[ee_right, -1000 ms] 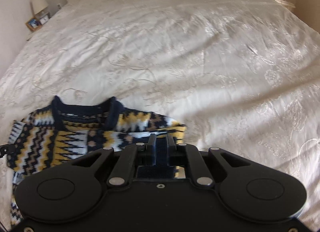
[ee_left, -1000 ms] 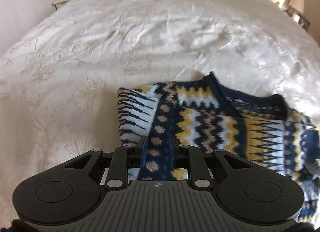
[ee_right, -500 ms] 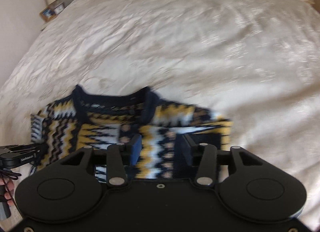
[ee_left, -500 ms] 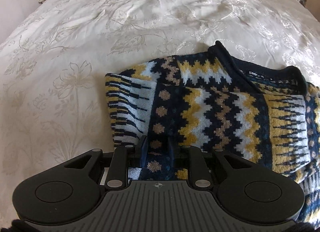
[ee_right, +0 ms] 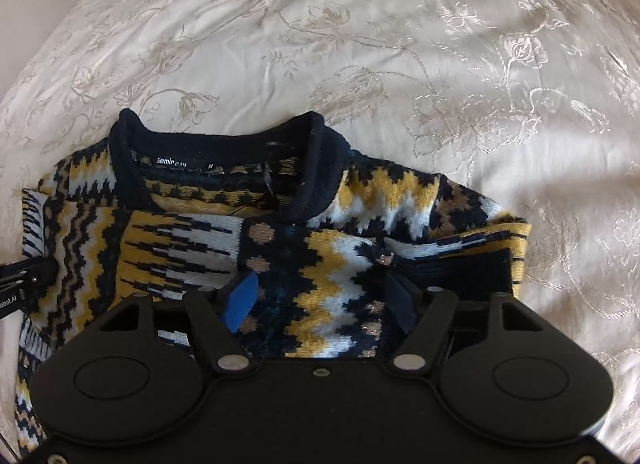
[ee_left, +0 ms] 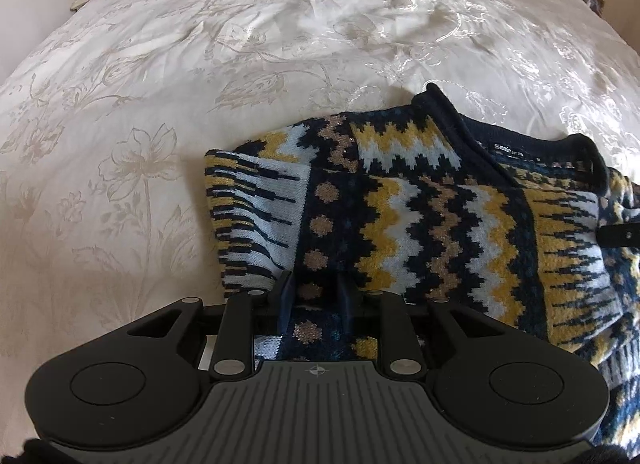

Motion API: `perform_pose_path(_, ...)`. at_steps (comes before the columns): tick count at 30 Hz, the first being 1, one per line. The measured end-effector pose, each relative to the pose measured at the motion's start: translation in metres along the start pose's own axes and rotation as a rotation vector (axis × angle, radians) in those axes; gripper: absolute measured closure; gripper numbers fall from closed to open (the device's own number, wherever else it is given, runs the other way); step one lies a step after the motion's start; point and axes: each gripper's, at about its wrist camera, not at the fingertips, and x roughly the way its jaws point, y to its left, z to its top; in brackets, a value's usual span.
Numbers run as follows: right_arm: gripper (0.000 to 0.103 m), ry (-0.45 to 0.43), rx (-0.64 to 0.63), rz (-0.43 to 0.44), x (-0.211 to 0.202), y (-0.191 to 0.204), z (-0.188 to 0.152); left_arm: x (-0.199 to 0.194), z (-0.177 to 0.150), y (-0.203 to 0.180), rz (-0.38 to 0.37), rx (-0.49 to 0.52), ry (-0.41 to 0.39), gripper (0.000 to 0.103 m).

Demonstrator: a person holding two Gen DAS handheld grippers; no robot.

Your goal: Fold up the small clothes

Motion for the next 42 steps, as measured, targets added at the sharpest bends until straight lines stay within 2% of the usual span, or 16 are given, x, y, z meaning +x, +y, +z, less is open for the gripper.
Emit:
perform_pose_path(4, 0.035, -0.002, -0.015, -0.02, -0.006, -0.006, -0.003, -0.007, 0.001, 0.007, -0.029, -0.002, -0.001, 0.08)
perform_pose_path(8, 0.03, -0.03, 0.038, -0.04, -0.028, -0.015, -0.009, -0.03, 0.001, 0.004, -0.001, 0.011, -0.045, 0.08)
perform_pose_path(13, 0.03, -0.1, 0.074, 0.032, -0.061, -0.014, -0.031, -0.064, -0.017, -0.009, -0.012, 0.056, -0.115, 0.08)
perform_pose_path(15, 0.03, -0.09, 0.056, 0.048, -0.063, -0.011, -0.044, -0.064, -0.027, -0.012, -0.022, 0.059, -0.09, 0.08)
perform_pose_path(17, 0.03, -0.04, 0.039, 0.021, -0.055, -0.012, -0.055, -0.055, -0.035, -0.009, -0.008, 0.062, -0.041, 0.08)
perform_pose_path(19, 0.038, 0.005, 0.04, -0.027, -0.046, -0.021, -0.068, -0.036, -0.042, -0.001, 0.057, 0.052, 0.053, 0.08)
perform_pose_path(21, 0.041, 0.001, 0.039, -0.023, -0.046, -0.028, -0.074, -0.022, -0.047, 0.01, 0.096, 0.033, 0.128, 0.079)
perform_pose_path(23, 0.039, -0.007, 0.009, -0.043, -0.054, -0.022, -0.071, -0.028, -0.049, 0.019, 0.069, -0.004, 0.109, 0.079)
perform_pose_path(25, 0.033, -0.037, -0.021, -0.049, -0.067, -0.013, -0.069, -0.039, -0.048, 0.02, 0.073, -0.018, 0.097, 0.08)
perform_pose_path(29, 0.032, -0.091, -0.04, 0.032, -0.085, 0.011, -0.078, -0.07, -0.057, 0.001, 0.034, 0.029, 0.004, 0.08)
perform_pose_path(33, 0.032, -0.04, -0.081, 0.086, -0.074, 0.047, -0.095, -0.086, -0.074, -0.028, -0.031, 0.082, -0.026, 0.08)
perform_pose_path(36, 0.032, 0.038, -0.127, 0.037, -0.056, 0.068, -0.114, -0.082, -0.09, -0.047, -0.083, 0.156, 0.007, 0.079)
perform_pose_path(38, 0.032, 0.075, -0.126, -0.014, -0.041, 0.07, -0.123, -0.07, -0.103, -0.059, -0.047, 0.223, 0.067, 0.079)
perform_pose_path(40, 0.032, 0.073, -0.099, -0.036, -0.039, 0.066, -0.127, -0.059, -0.115, -0.06, -0.018, 0.243, 0.118, 0.079)
perform_pose_path(42, 0.03, 0.07, -0.088, -0.044, -0.045, 0.061, -0.129, -0.064, -0.121, -0.053, -0.034, 0.235, 0.103, 0.079)
